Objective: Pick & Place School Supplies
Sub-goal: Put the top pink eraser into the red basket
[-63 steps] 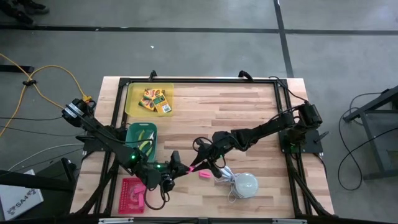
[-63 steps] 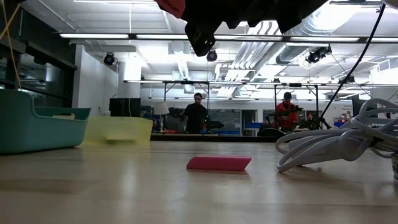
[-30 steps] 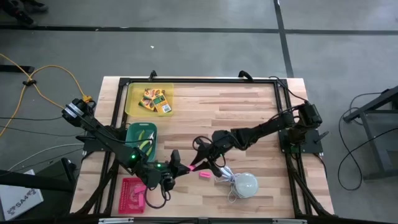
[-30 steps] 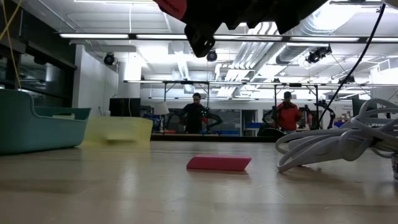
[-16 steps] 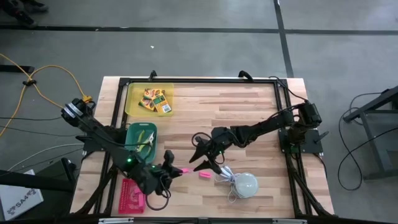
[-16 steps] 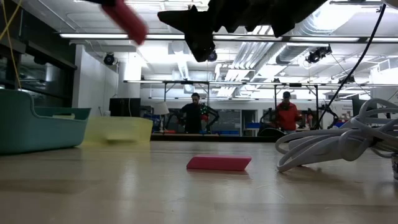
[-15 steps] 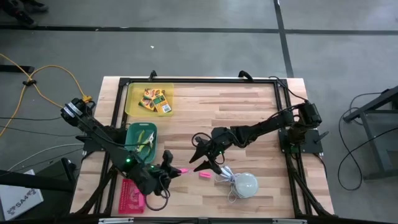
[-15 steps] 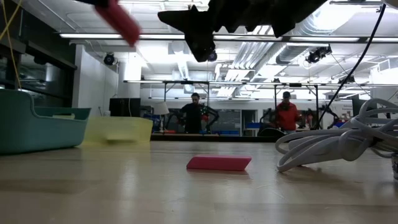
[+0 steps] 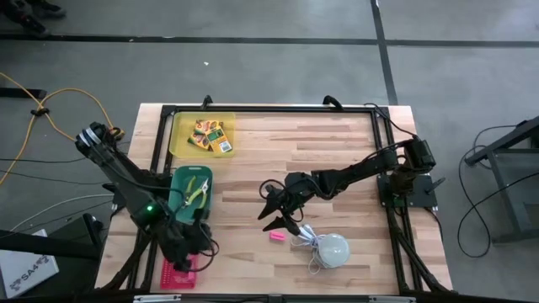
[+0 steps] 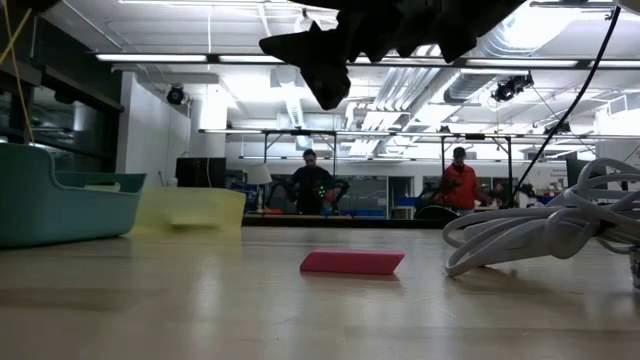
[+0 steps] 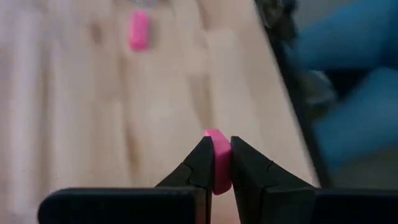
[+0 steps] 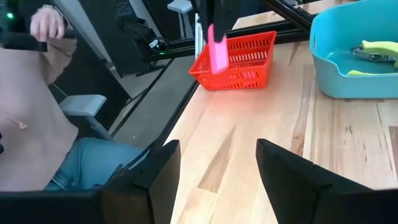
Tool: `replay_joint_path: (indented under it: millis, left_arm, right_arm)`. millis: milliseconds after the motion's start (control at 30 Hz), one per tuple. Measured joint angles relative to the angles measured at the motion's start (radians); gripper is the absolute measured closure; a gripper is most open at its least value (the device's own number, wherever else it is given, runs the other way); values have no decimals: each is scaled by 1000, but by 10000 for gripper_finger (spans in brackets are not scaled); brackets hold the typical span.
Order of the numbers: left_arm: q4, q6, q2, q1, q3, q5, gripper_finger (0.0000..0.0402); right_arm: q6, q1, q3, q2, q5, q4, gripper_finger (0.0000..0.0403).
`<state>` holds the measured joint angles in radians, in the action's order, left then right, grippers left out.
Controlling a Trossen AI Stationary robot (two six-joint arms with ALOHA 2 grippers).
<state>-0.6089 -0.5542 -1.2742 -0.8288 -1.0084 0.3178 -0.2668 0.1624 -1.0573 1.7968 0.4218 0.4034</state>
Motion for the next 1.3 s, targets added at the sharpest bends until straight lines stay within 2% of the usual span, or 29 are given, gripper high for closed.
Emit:
replay_joint_path:
  millis: [200, 267, 433, 667, 1033, 1300]
  left_arm:
    - [-27, -213, 11, -48, 0, -181, 371]
    - [-45, -273, 11, -72, 0, -210, 371]
    - [-125, -430, 11, -147, 9, -205, 371]
    - [-105, -572, 3, -209, 55, -182, 371]
    - [208, -756, 2, -259, 286, -223, 371]
    - [242, -895, 2, -278, 360, -226, 353]
  right_arm:
    - [1, 0, 0, 0, -2, -11, 204]
    - [1, 0, 0, 0, -2, -13, 204]
    - [-1, 1, 0, 0, -1, -13, 204]
    - [-2, 1, 0, 0, 0, -23, 204]
    - [-2, 1, 0, 0, 0, -28, 204]
    - [-3, 1, 0, 0, 0, -36, 204]
